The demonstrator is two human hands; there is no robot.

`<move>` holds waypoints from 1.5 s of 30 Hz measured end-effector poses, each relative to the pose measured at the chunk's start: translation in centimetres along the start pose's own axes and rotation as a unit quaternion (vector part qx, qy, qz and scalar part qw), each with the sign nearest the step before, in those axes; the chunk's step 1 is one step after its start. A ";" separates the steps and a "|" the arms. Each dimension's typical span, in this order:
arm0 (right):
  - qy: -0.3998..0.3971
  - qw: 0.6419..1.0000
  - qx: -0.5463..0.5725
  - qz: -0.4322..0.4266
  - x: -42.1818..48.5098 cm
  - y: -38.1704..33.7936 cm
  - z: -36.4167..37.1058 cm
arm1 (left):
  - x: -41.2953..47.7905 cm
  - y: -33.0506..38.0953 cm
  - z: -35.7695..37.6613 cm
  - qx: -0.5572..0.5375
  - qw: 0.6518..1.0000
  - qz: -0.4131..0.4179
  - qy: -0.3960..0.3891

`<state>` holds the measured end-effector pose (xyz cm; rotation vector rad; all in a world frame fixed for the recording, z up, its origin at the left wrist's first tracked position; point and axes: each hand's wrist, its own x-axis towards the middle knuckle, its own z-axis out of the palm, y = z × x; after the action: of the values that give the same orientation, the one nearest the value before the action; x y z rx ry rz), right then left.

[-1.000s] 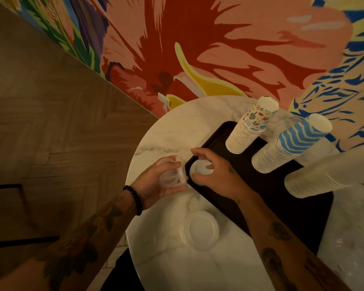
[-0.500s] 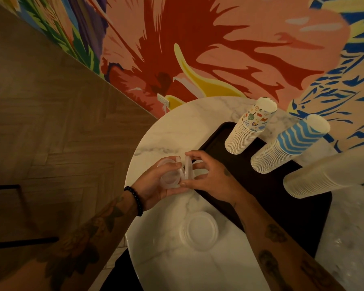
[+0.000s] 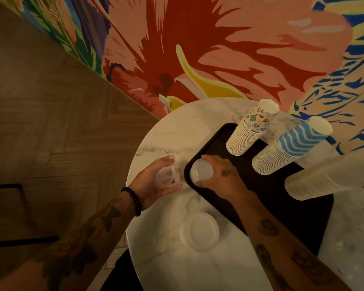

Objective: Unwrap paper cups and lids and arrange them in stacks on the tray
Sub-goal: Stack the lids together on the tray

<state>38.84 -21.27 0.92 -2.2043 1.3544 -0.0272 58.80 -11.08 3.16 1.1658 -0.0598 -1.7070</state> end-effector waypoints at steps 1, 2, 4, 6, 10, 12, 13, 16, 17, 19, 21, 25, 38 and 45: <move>-0.001 1.000 -0.008 0.003 0.1 -0.1 0.3 | 0.0 0.0 -0.1 0.000 1.000 -0.001 0.000; 0.000 1.000 -0.017 0.005 0.2 -0.1 0.7 | 0.1 0.0 -0.1 0.000 1.000 -0.002 0.001; 0.002 0.999 -0.044 0.005 0.3 -0.1 1.2 | 0.2 0.0 -0.2 -0.002 1.000 -0.002 0.007; 0.005 0.998 -0.064 -0.001 0.3 0.1 1.6 | 0.2 0.1 -0.2 -0.004 1.000 -0.002 0.009; 0.001 1.000 -0.030 -0.001 -0.1 0.3 1.2 | 0.2 0.3 0.2 -0.003 1.000 -0.004 0.010; 0.010 1.000 0.021 -0.017 -0.4 0.0 0.1 | 0.3 0.2 0.4 0.003 1.000 -0.010 0.002; 0.016 0.997 0.064 -0.033 -0.5 -0.3 -0.5 | 0.3 0.2 0.6 0.011 1.000 -0.013 -0.006; 0.006 0.978 0.196 -0.070 -1.0 -1.5 -2.1 | 0.5 0.2 1.1 0.036 0.999 -0.018 -0.027; -0.006 0.974 0.216 -0.075 -1.2 -1.9 -2.4 | 0.5 0.2 1.3 0.040 0.999 -0.019 -0.031; -0.027 0.971 0.224 -0.078 -1.2 -2.7 -2.5 | 0.4 0.2 1.8 0.054 0.997 -0.021 -0.040; -0.034 0.971 0.222 -0.083 -1.2 -3.1 -2.1 | 0.3 0.2 2.1 0.066 0.996 -0.023 -0.050; -0.012 0.973 0.211 -0.093 -1.4 -3.5 -1.5 | -0.1 0.2 2.5 0.074 0.994 -0.026 -0.072; 0.037 0.996 0.077 -0.026 -0.2 -0.2 -1.4 | 0.4 0.2 -0.1 -0.051 0.998 -0.017 -0.011; 0.007 1.000 -0.004 0.001 -0.2 0.1 0.4 | 0.3 0.3 -0.1 -0.031 0.999 -0.019 0.024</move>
<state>38.79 -20.96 0.54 -2.2127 1.3674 -0.0362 59.03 -11.36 3.10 1.1676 0.0451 -1.7019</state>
